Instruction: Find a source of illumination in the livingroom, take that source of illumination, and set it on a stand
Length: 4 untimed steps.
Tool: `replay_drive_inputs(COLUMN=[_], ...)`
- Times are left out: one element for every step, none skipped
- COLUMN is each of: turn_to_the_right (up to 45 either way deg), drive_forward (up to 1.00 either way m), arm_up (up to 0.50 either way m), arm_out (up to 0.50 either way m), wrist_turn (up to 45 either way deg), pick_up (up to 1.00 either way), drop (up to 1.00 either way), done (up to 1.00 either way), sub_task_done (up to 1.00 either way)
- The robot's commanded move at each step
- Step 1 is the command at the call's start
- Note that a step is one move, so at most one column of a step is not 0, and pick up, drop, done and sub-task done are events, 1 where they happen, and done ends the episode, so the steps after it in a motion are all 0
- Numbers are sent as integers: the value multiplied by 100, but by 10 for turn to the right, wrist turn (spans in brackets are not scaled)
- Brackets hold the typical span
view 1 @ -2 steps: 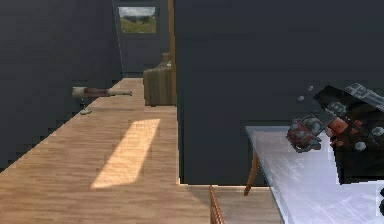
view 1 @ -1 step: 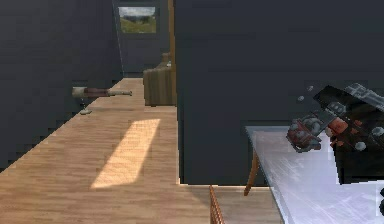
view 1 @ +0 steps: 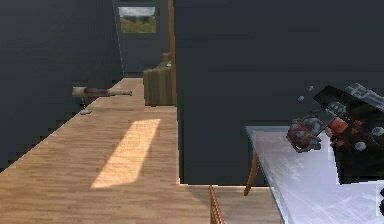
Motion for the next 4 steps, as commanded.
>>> replay_drive_inputs(turn_to_the_right=[0,0,0,0], drive_forward=[0,0,0,0], arm_up=[0,0,0,0], arm_out=[0,0,0,0], wrist_turn=[450,450,450,450], pick_up=[0,0,0,0], drop=[0,0,0,0], done=[0,0,0,0], sub_task_done=[0,0,0,0])
